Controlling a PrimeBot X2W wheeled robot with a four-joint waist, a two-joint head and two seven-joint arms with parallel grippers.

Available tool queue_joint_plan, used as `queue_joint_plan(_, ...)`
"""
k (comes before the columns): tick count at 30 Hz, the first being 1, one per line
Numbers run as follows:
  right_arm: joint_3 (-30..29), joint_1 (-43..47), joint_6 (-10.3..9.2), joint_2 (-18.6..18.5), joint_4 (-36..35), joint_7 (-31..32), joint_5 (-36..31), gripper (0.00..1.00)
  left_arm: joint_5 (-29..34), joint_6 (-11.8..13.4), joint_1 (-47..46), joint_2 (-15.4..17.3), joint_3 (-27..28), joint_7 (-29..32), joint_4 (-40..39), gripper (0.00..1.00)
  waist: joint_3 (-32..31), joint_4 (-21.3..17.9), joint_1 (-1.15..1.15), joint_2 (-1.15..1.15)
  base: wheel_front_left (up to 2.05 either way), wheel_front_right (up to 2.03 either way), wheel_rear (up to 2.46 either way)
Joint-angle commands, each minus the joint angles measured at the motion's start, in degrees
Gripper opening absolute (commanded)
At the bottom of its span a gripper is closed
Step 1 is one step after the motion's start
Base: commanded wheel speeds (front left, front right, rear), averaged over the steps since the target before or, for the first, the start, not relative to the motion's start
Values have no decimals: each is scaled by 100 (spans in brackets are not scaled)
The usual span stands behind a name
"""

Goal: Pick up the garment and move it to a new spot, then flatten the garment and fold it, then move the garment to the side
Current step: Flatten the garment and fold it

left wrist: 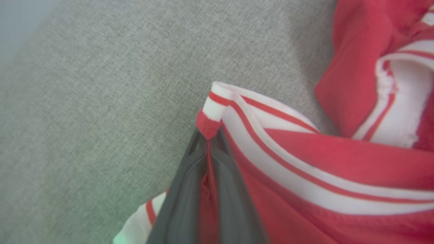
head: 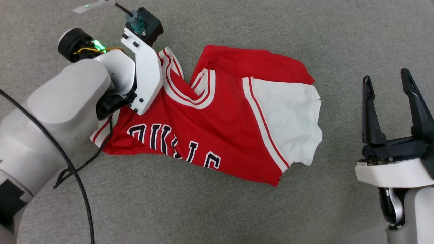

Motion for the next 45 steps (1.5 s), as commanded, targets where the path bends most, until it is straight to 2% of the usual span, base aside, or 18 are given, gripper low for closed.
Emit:
queue_joint_plan(1,-16,-57,-4,35,6,-11,-11,100,9,-4,277,-52,-99,43,83,0,-28,23,0,0,0,0,0)
queue_joint_plan(2,-15,-66,-4,38,11,-11,-25,100,-9,-4,295,-72,-100,-10,108,20,-57,46,0,0,0,0,0)
queue_joint_plan(3,-27,-63,-4,33,16,-11,-31,100,-21,-6,275,-93,-97,-104,142,100,-100,79,0,0,0,0,0)
queue_joint_plan(8,-119,64,-4,-28,28,-11,-52,100,122,-4,-41,-110,-47,-905,189,100,-394,273,0,0,0,0,0)
queue_joint_plan(11,-198,191,-4,-34,46,-11,-51,100,-28,-4,-93,-95,29,-1309,149,100,-593,423,0,0,0,0,0)
queue_joint_plan(16,-298,390,-4,-17,53,-11,-43,100,-359,-4,-265,116,137,-1392,-42,100,-827,653,0,0,0,0,0)
queue_joint_plan(19,-308,449,-4,-13,41,-11,-35,100,-580,-4,-370,313,129,-996,-163,100,-881,731,0,0,0,0,0)
queue_joint_plan(28,-200,303,-4,-75,-20,-11,11,100,-1219,-4,-743,836,28,1142,-416,100,-706,699,0,0,0,0,0)
queue_joint_plan(38,-82,118,-4,-43,-19,-11,13,100,-875,46,-286,857,-34,2068,-236,100,-344,446,0,0,0,0,0)
queue_joint_plan(45,-82,67,-4,-6,-2,-11,13,100,-448,24,331,916,-111,2373,-30,100,-227,339,0,0,0,0,0)
